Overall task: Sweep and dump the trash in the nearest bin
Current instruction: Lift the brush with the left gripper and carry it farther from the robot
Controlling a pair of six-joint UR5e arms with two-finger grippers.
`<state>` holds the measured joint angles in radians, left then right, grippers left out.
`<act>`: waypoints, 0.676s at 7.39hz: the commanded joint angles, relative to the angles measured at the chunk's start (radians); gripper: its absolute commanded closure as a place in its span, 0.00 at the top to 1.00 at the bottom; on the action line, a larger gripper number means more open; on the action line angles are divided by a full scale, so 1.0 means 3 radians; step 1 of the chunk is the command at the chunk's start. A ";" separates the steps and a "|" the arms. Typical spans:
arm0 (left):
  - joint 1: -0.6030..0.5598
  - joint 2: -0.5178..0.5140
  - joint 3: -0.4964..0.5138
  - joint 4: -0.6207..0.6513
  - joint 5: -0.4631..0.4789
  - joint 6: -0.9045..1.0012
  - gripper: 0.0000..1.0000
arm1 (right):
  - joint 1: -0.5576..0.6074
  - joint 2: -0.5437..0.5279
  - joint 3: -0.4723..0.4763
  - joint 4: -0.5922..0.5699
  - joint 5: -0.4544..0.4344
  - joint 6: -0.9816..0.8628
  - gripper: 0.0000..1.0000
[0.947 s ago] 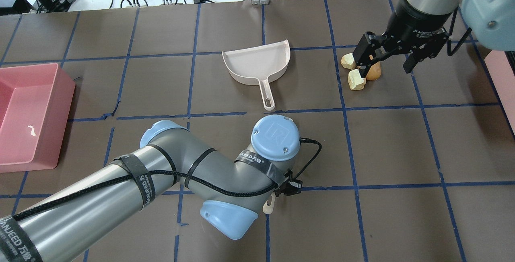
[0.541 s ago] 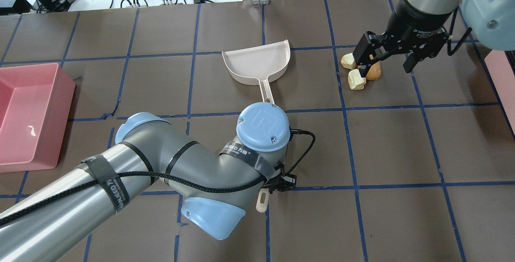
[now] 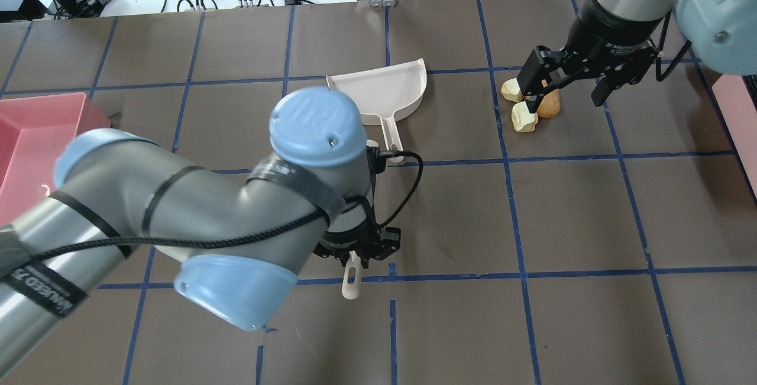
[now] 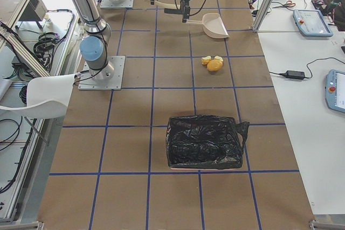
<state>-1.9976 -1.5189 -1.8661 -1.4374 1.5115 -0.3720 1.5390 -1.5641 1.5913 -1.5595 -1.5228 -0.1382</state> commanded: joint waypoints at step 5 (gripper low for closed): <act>0.0978 -0.0244 0.1424 -0.0772 0.0167 0.1285 0.00 | 0.1013 0.1196 -0.0445 -0.1333 0.0070 0.0978 1.00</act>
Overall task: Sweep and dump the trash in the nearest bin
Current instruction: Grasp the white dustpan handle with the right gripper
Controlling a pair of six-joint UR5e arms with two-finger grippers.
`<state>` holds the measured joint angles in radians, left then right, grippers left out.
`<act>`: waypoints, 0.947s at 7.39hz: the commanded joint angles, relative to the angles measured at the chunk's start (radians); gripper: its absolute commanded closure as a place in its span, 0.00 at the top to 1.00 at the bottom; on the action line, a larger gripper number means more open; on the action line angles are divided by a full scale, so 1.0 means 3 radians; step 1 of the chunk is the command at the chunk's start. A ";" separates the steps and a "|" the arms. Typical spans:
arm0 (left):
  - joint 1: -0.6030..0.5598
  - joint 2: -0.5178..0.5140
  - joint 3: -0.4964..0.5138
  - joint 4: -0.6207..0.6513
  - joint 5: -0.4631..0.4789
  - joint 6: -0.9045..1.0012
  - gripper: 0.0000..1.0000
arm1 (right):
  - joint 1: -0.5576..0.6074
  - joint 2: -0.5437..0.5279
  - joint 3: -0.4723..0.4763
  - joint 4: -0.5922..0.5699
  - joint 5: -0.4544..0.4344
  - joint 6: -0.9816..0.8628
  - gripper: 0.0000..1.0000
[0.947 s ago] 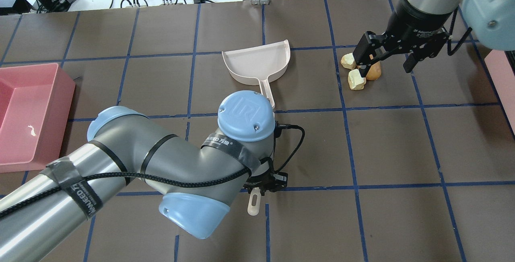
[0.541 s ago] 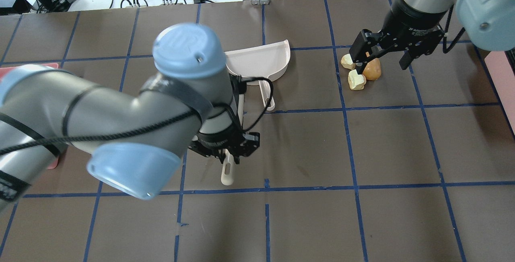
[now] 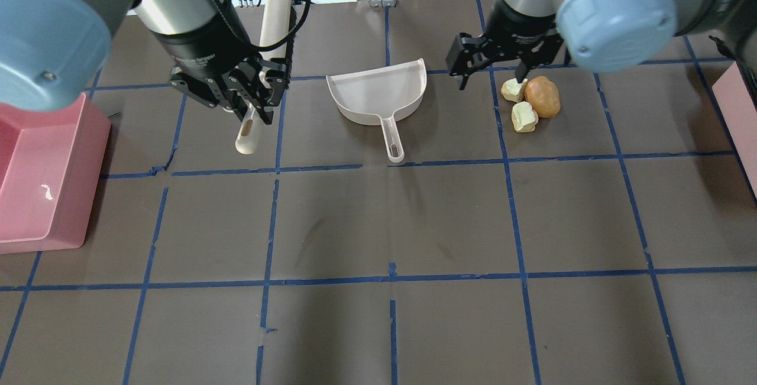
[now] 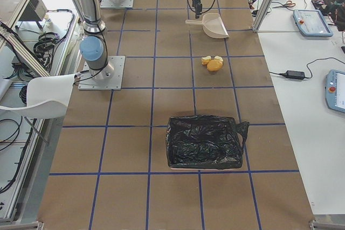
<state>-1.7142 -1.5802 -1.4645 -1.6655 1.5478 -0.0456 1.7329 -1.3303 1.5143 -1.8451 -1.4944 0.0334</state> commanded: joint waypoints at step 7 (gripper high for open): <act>0.0079 0.0016 0.0029 -0.0247 0.0020 -0.0037 0.00 | 0.0549 0.1029 -0.0170 -0.1023 -0.0250 0.0376 1.00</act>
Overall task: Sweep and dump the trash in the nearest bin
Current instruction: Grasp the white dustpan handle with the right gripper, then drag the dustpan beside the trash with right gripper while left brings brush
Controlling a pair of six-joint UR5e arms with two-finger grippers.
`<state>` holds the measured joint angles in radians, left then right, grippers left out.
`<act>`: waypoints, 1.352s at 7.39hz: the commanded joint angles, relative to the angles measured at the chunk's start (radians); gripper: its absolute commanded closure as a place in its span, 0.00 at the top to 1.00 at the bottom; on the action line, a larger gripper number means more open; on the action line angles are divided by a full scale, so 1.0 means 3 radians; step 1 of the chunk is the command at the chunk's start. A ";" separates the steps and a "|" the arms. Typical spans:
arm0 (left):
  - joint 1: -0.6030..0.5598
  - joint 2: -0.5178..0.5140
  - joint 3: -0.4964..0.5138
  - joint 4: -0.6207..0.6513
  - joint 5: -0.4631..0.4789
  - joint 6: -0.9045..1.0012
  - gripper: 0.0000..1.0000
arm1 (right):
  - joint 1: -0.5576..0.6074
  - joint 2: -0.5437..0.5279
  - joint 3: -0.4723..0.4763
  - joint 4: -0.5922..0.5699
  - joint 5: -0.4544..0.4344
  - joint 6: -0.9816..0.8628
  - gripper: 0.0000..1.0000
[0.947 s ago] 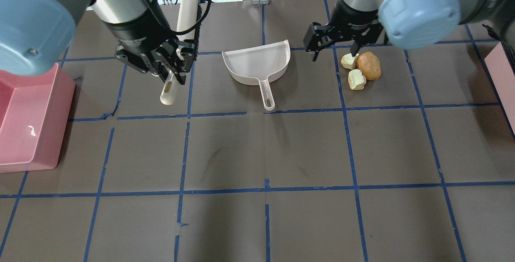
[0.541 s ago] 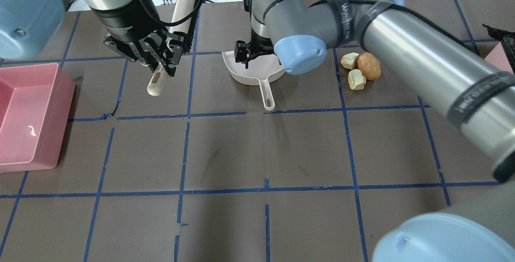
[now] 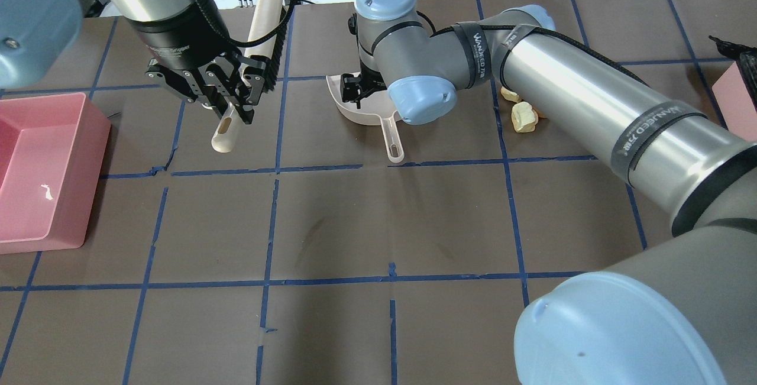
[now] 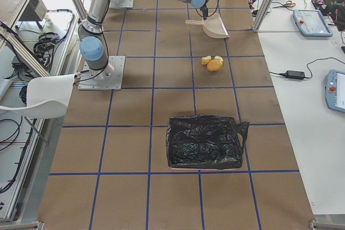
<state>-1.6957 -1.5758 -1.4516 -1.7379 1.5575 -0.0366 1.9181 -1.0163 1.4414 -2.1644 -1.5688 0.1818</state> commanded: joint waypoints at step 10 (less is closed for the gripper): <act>0.0018 0.0001 -0.0014 -0.0021 -0.0053 -0.0067 0.00 | -0.0012 -0.0028 0.0314 0.0086 0.0136 0.0038 0.40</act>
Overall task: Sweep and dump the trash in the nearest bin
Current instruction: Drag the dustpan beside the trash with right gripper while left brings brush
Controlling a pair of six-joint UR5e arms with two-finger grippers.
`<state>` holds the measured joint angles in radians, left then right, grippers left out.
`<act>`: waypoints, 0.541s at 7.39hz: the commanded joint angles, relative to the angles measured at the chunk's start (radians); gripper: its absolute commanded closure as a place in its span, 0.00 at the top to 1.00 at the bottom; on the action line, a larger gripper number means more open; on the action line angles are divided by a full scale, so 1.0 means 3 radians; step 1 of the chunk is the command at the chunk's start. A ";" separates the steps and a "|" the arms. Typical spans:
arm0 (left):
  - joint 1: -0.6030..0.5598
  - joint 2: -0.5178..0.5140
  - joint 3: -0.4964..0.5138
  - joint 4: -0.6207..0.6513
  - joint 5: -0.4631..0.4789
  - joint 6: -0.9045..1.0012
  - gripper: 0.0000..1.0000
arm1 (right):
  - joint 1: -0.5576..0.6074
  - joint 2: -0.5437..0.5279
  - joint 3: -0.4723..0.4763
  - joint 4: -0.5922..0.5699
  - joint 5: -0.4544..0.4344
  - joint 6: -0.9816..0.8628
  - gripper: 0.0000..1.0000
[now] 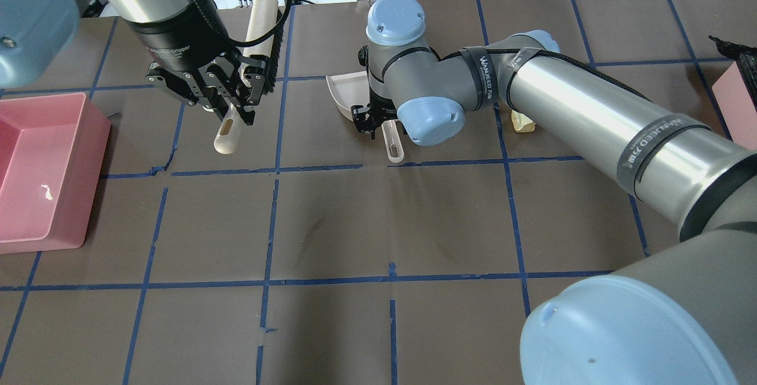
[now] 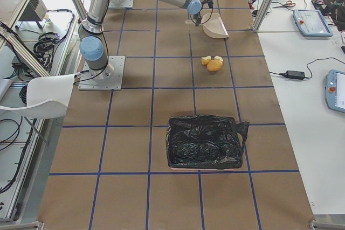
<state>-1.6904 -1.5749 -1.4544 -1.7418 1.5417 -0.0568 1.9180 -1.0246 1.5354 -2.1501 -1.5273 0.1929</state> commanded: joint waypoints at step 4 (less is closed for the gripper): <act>0.0000 0.0004 -0.0004 -0.0008 0.0000 0.0000 0.00 | -0.0083 -0.0174 -0.0025 0.0289 0.0003 -0.0040 0.16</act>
<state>-1.6905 -1.5744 -1.4557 -1.7441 1.5417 -0.0568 1.8979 -1.0630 1.5314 -2.0813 -1.5259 0.1851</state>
